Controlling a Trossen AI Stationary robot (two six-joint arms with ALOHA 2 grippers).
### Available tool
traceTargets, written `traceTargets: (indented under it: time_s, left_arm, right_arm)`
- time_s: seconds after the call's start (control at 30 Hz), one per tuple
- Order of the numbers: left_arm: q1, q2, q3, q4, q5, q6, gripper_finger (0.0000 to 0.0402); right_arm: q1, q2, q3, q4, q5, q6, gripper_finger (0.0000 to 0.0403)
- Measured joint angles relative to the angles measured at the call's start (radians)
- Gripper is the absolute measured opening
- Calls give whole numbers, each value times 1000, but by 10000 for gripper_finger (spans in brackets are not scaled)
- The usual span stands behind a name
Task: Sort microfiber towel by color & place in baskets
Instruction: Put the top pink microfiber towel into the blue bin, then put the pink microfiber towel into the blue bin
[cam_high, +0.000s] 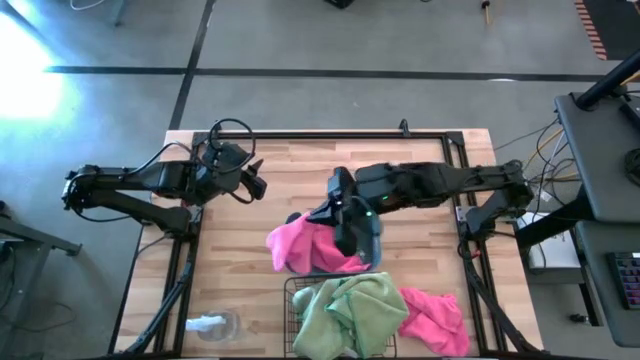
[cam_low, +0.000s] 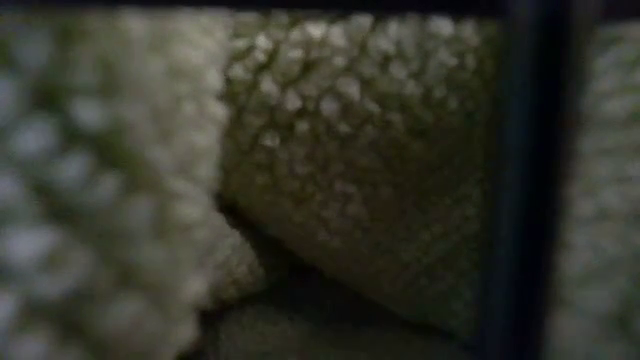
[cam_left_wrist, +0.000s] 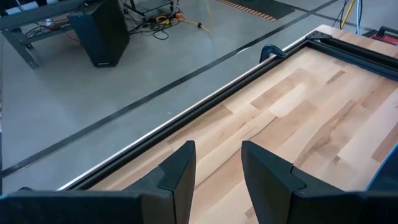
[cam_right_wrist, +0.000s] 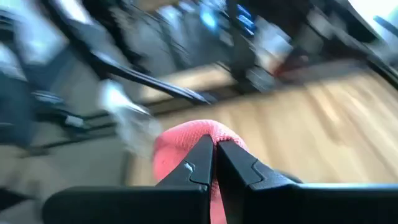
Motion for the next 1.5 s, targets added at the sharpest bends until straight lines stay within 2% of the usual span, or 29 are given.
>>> traceTargets:
  time_s: [0.1,0.17,0.37,0.73,1.17,1.43,1.5]
  left_arm:
    - [0,-13,0,-6,7,22,116]
    - [1,-23,0,-6,19,47,116]
    - [1,-57,0,-6,21,101,116]
    - [0,-120,0,-6,21,130,116]
    - [0,-151,0,-6,20,150,116]
    - [0,-156,0,-6,20,150,116]
    - [0,-157,0,-6,21,150,116]
  right_arm:
    - [-1,41,30,-137,104,44,9]
    - [-2,61,31,-187,130,70,9]
    - [0,93,31,-209,129,78,9]
    - [0,73,32,-216,155,110,11]
    - [0,56,32,-247,145,114,82]
    - [0,36,32,-285,144,115,100]
    - [0,34,32,-357,142,149,99]
